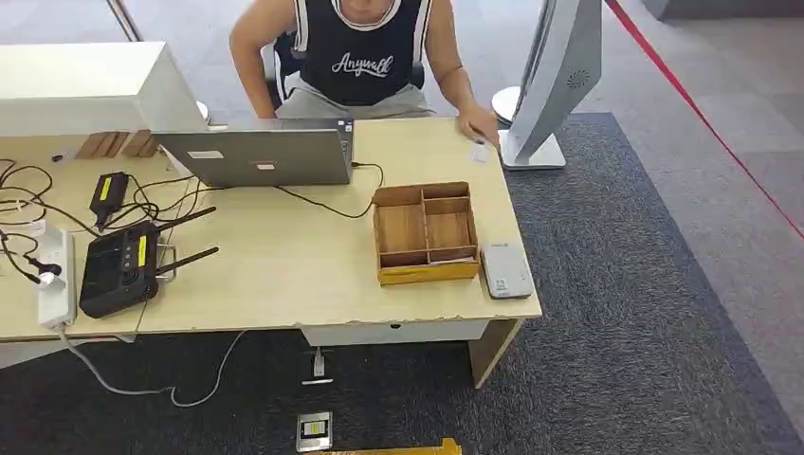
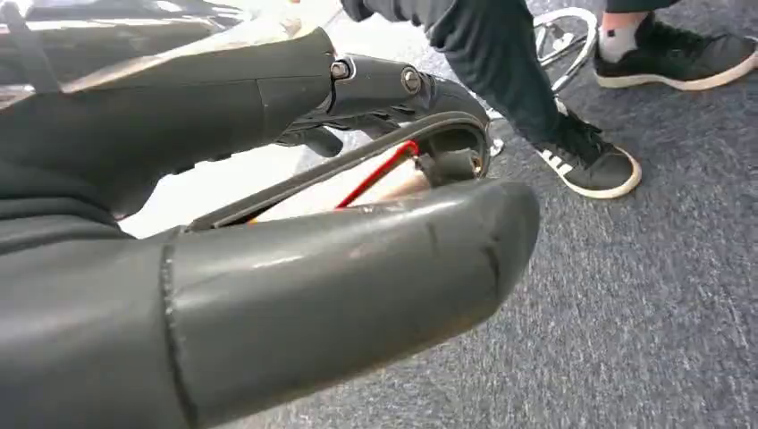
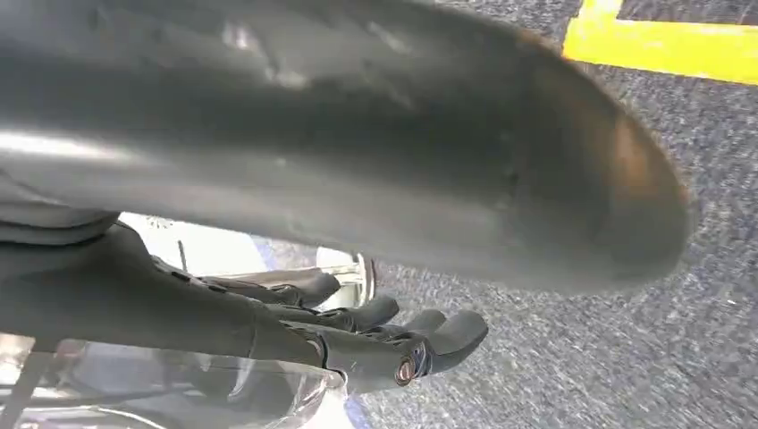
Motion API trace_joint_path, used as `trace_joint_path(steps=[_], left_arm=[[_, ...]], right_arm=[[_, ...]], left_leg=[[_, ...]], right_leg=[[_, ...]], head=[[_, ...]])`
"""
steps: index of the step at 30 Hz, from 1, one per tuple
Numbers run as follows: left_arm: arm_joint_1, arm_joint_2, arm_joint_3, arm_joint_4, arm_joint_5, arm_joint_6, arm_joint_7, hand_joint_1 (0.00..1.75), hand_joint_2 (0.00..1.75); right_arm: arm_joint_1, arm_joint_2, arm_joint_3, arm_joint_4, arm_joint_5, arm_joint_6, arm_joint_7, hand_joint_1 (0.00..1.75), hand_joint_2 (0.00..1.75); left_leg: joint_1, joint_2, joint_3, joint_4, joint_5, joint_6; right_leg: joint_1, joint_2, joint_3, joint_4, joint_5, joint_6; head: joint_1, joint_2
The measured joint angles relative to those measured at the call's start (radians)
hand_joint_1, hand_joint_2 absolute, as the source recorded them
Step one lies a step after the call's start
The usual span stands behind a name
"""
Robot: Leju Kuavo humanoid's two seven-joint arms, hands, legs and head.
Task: Pass the card to the sensor for recognition and then transmit it.
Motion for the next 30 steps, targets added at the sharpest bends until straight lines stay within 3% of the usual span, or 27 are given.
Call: trace_joint_path(steps=[20, 25, 26, 30], left_arm=[[0.000, -0.004, -0.002, 0.000, -0.007, 0.012, -0.024, 0.00, 0.00], [0.000, -0.005, -0.002, 0.000, -0.005, 0.028, -0.040, 0.00, 0.00], [0.000, -0.005, -0.002, 0.000, -0.002, 0.029, -0.044, 0.00, 0.00], [0.000, -0.006, -0.002, 0.000, -0.002, 0.009, -0.037, 0.00, 0.00]], right_arm=[[0.009, -0.008, 0.009, 0.000, -0.007, -0.011, -0.013, 0.00, 0.00], [0.008, -0.010, 0.012, -0.002, -0.015, -0.055, -0.045, 0.00, 0.00], [0.007, -0.012, 0.014, -0.003, -0.019, -0.069, -0.049, 0.00, 1.75], [-0.005, -0.030, 0.014, -0.011, -0.071, -0.140, -0.084, 0.00, 1.75]], left_leg=[[0.000, 0.000, 0.000, 0.000, 0.000, 0.000], [0.000, 0.000, 0.000, 0.000, 0.000, 0.000], [0.000, 0.000, 0.000, 0.000, 0.000, 0.000], [0.000, 0.000, 0.000, 0.000, 0.000, 0.000]], right_leg=[[0.000, 0.000, 0.000, 0.000, 0.000, 0.000], [0.000, 0.000, 0.000, 0.000, 0.000, 0.000], [0.000, 0.000, 0.000, 0.000, 0.000, 0.000], [0.000, 0.000, 0.000, 0.000, 0.000, 0.000]], head=[[0.000, 0.000], [0.000, 0.000], [0.000, 0.000], [0.000, 0.000]])
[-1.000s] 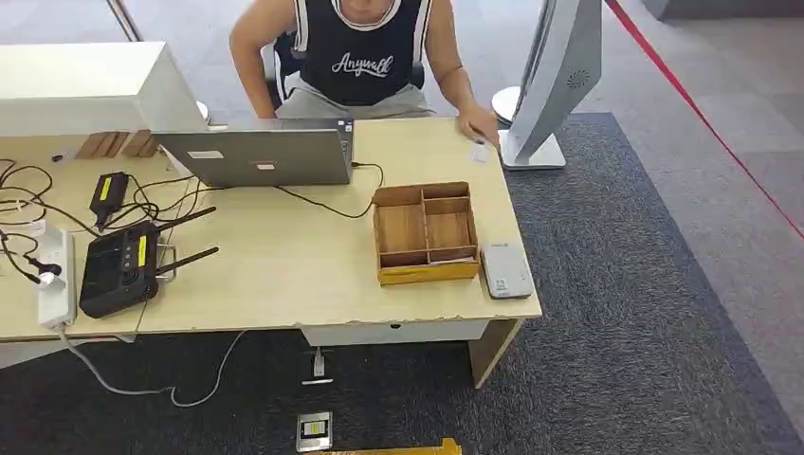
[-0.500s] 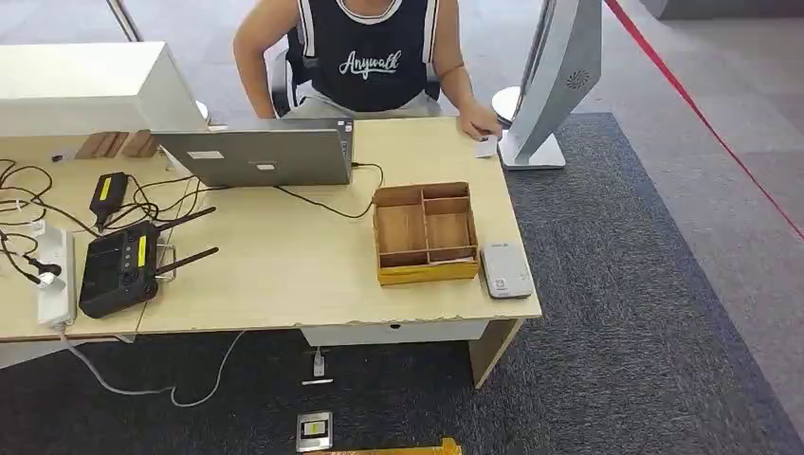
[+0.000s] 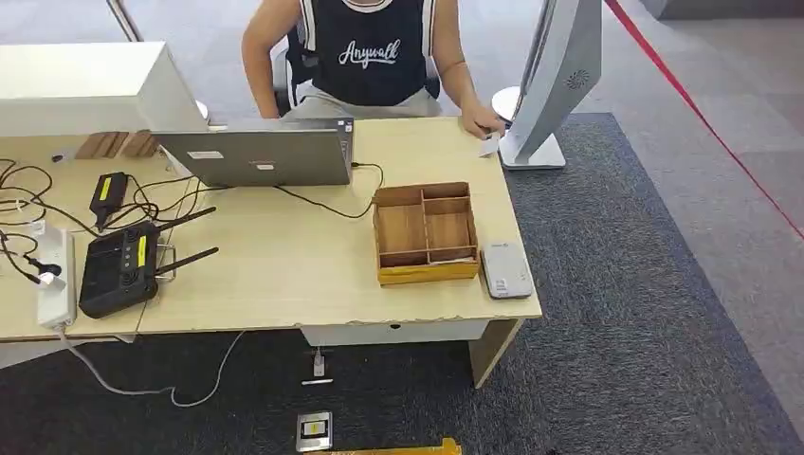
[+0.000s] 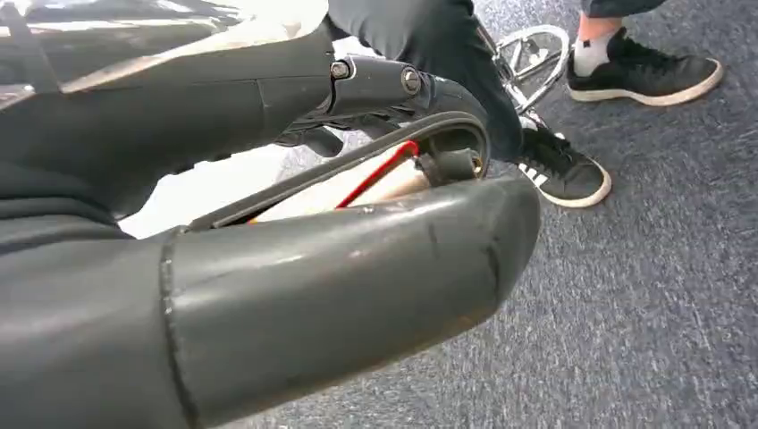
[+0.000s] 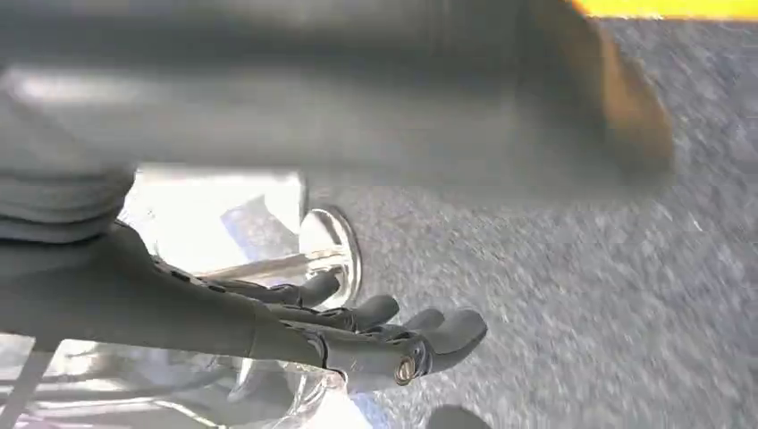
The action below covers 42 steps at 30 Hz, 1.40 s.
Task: Pass the card to the sensor for recognition and then transmit it.
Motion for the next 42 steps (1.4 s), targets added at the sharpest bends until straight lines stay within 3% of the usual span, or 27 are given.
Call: trace_joint_path(steps=[3, 7, 13, 27, 33, 35, 42], left_arm=[[0.000, 0.000, -0.003, 0.000, -0.005, -0.015, 0.017, 0.00, 0.00], [0.001, 0.002, -0.009, 0.000, -0.003, -0.004, -0.009, 0.00, 0.00], [-0.003, 0.010, -0.015, 0.000, 0.003, 0.005, -0.053, 0.00, 0.00], [-0.003, 0.023, -0.016, -0.001, 0.002, -0.003, -0.044, 0.00, 0.00], [-0.002, 0.024, -0.016, -0.001, 0.003, -0.004, -0.044, 0.00, 0.00], [-0.002, 0.024, -0.016, -0.001, 0.003, -0.004, -0.051, 0.00, 0.00], [-0.002, 0.023, -0.016, -0.001, -0.005, -0.002, -0.069, 0.00, 0.00]], right_arm=[[-0.029, -0.032, 0.000, -0.012, -0.016, -0.056, -0.018, 0.00, 1.75], [-0.106, -0.106, 0.001, -0.035, 0.011, -0.069, -0.019, 0.00, 1.75], [-0.263, -0.218, 0.051, -0.110, 0.076, -0.007, 0.041, 0.00, 1.75], [-0.556, -0.342, 0.272, -0.277, 0.133, 0.017, 0.121, 0.00, 1.75], [-0.580, -0.368, 0.344, -0.345, 0.116, -0.025, 0.120, 0.00, 1.75], [-0.610, -0.381, 0.376, -0.387, 0.115, -0.058, 0.118, 0.00, 1.75], [-0.720, -0.422, 0.469, -0.612, 0.087, -0.057, 0.134, 0.00, 1.75]], left_leg=[[0.000, 0.000, 0.000, 0.000, 0.000, 0.000], [-0.002, 0.000, 0.000, 0.000, 0.001, 0.001], [-0.004, 0.002, -0.001, 0.000, 0.004, 0.002], [-0.004, 0.000, -0.003, 0.000, 0.006, 0.002], [-0.004, -0.001, -0.006, 0.000, 0.006, 0.002], [-0.005, 0.000, -0.006, 0.000, 0.006, 0.002], [-0.005, 0.000, -0.007, 0.000, 0.007, 0.003]], right_leg=[[0.000, 0.000, 0.000, 0.000, 0.001, 0.001], [-0.002, 0.000, 0.000, 0.000, 0.002, 0.002], [-0.004, 0.000, -0.002, 0.000, 0.005, 0.003], [-0.004, 0.000, -0.003, 0.001, 0.006, 0.004], [-0.005, -0.001, -0.004, 0.001, 0.006, 0.004], [-0.005, 0.000, -0.006, 0.002, 0.007, 0.004], [-0.005, 0.000, -0.006, 0.002, 0.007, 0.004]], head=[[0.001, 0.000], [0.001, 0.000], [0.000, 0.000], [0.001, 0.000], [0.001, 0.000], [0.000, 0.000], [0.001, 0.000]])
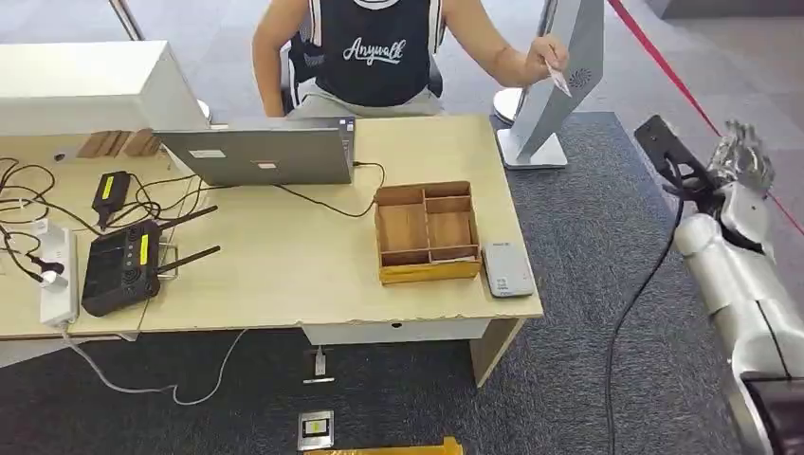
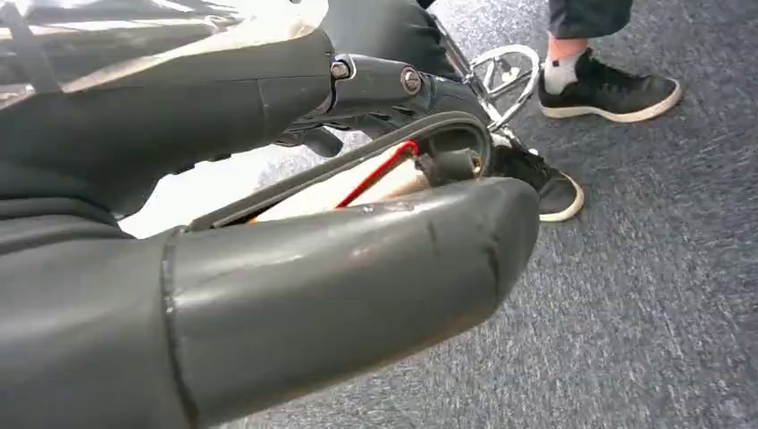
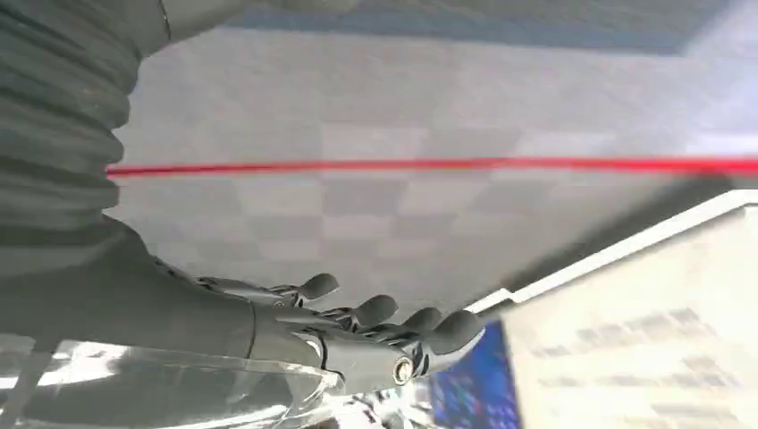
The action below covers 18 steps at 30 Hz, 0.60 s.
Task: Pass the card to the sensor for recognition and then transmit it.
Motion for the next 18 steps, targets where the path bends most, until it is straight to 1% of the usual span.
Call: trace_joint_path(steps=[4, 8, 12, 15, 18], left_arm=[[-0.005, -0.002, -0.008, 0.000, 0.000, -0.009, 0.013, 0.00, 0.00], [-0.017, -0.004, -0.022, 0.000, -0.001, -0.021, 0.015, 0.00, 0.00], [-0.031, -0.006, -0.051, 0.000, -0.002, -0.035, 0.018, 0.00, 0.00], [-0.051, -0.008, -0.082, 0.000, -0.002, -0.046, 0.030, 0.00, 0.00], [-0.062, -0.010, -0.105, 0.000, -0.002, -0.048, 0.034, 0.00, 0.00]], right_arm=[[-0.057, 0.013, 0.073, -0.135, -0.027, 0.018, -0.066, 0.00, 1.75], [-0.099, 0.068, 0.165, -0.205, -0.030, 0.029, -0.118, 0.00, 1.75], [-0.127, 0.121, 0.261, -0.222, 0.028, 0.039, -0.151, 0.00, 1.75], [-0.145, 0.169, 0.334, -0.214, 0.089, 0.035, -0.159, 0.00, 1.75], [-0.155, 0.206, 0.382, -0.198, 0.107, 0.029, -0.159, 0.00, 1.75]], left_leg=[[0.000, 0.000, 0.000, 0.000, 0.000, 0.000], [0.002, -0.001, 0.000, 0.000, 0.001, -0.001], [0.002, -0.002, -0.001, 0.000, 0.002, -0.001], [0.002, -0.002, 0.000, 0.000, 0.002, -0.002], [0.002, -0.002, -0.001, 0.000, 0.002, -0.002]], right_leg=[[0.000, 0.000, 0.000, 0.001, 0.000, 0.000], [0.001, -0.001, 0.000, 0.001, 0.000, 0.000], [0.001, -0.002, 0.000, 0.001, 0.000, 0.000], [0.002, -0.001, 0.000, 0.001, 0.000, -0.001], [0.001, -0.002, -0.001, 0.001, 0.000, -0.001]], head=[[0.000, 0.000], [0.000, 0.000], [0.001, 0.000], [0.000, 0.000], [0.000, 0.000]])
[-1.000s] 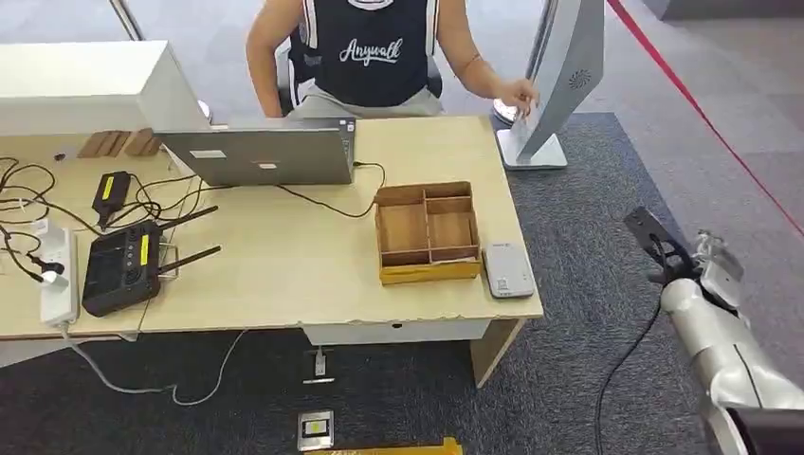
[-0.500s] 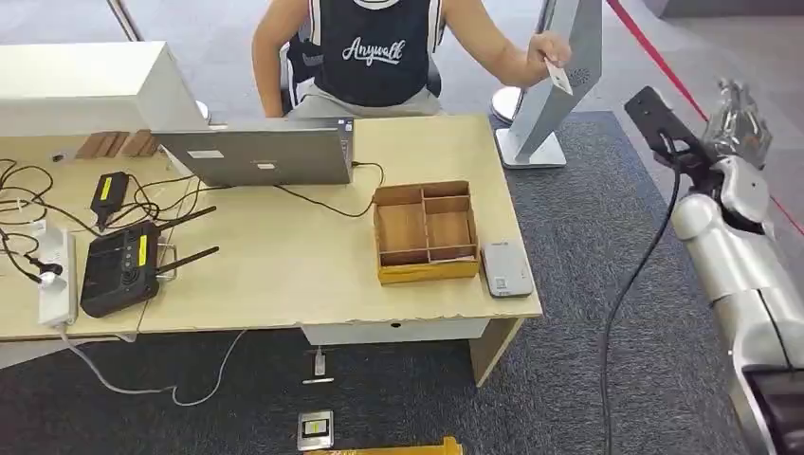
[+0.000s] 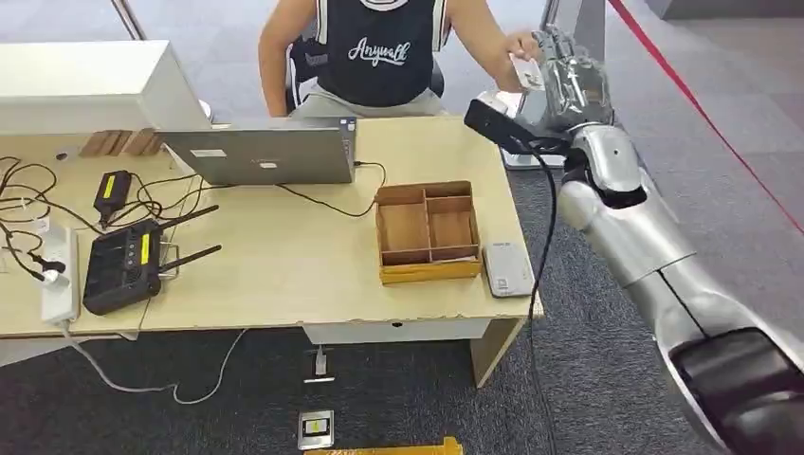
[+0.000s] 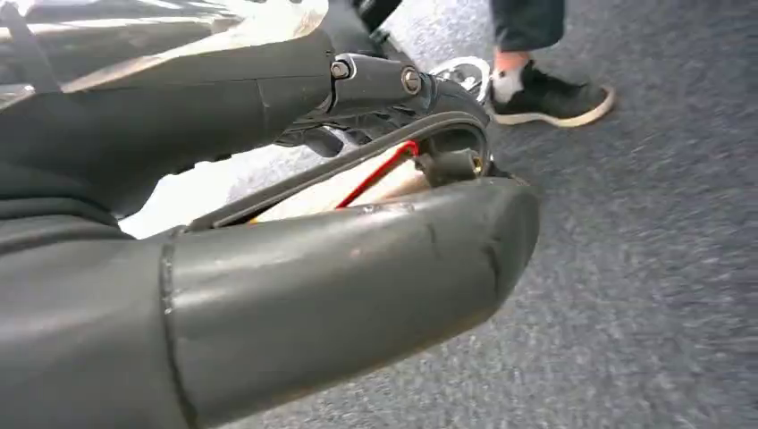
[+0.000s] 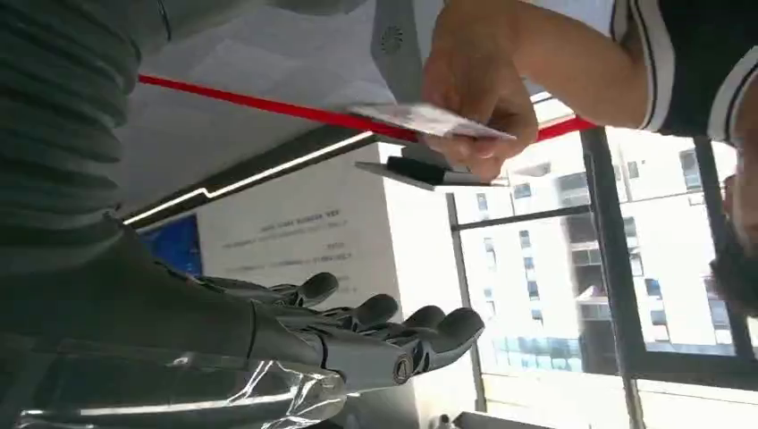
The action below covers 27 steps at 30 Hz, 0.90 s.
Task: Pass the card to the sensor for recognition and then transmit it.
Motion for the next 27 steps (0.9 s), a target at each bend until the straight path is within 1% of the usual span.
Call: trace_joint_path(steps=[4, 9, 14, 19, 27], left_arm=[[-0.004, -0.001, -0.022, 0.000, 0.000, 0.000, 0.001, 0.00, 0.00], [-0.004, -0.001, -0.039, 0.000, 0.000, 0.000, 0.002, 0.00, 0.00], [-0.006, -0.001, -0.056, 0.000, 0.000, -0.012, 0.014, 0.00, 0.00], [-0.006, -0.001, -0.063, 0.000, 0.002, -0.012, 0.011, 0.00, 0.00], [-0.004, -0.001, -0.076, 0.000, 0.012, -0.012, 0.010, 0.00, 0.00]], right_arm=[[-0.009, 0.028, 0.045, 0.019, 0.006, -0.003, -0.001, 0.00, 1.75], [-0.019, 0.046, 0.073, 0.039, 0.008, -0.007, -0.006, 0.00, 1.75], [-0.030, 0.084, 0.104, 0.092, 0.021, -0.019, -0.015, 0.00, 1.75], [-0.045, 0.116, 0.124, 0.162, 0.014, -0.061, -0.032, 0.00, 1.75], [-0.059, 0.133, 0.133, 0.227, -0.004, -0.072, -0.036, 0.00, 1.75]], left_leg=[[0.000, 0.000, 0.000, 0.000, 0.000, 0.000], [0.000, 0.000, -0.001, 0.000, 0.000, 0.000], [0.000, 0.001, 0.000, 0.000, 0.000, 0.000], [0.000, 0.001, 0.000, 0.000, 0.000, 0.000], [0.000, 0.001, 0.000, 0.000, 0.000, 0.000]], right_leg=[[0.000, 0.000, 0.000, 0.000, 0.000, 0.000], [0.000, 0.000, 0.000, 0.000, 0.000, 0.000], [0.000, 0.001, -0.001, 0.000, 0.000, 0.000], [0.000, 0.000, -0.001, 0.000, 0.000, -0.001], [0.000, 0.000, -0.001, 0.000, 0.000, 0.000]], head=[[0.000, 0.000], [0.000, 0.000], [0.000, 0.000], [0.000, 0.000], [0.000, 0.000]])
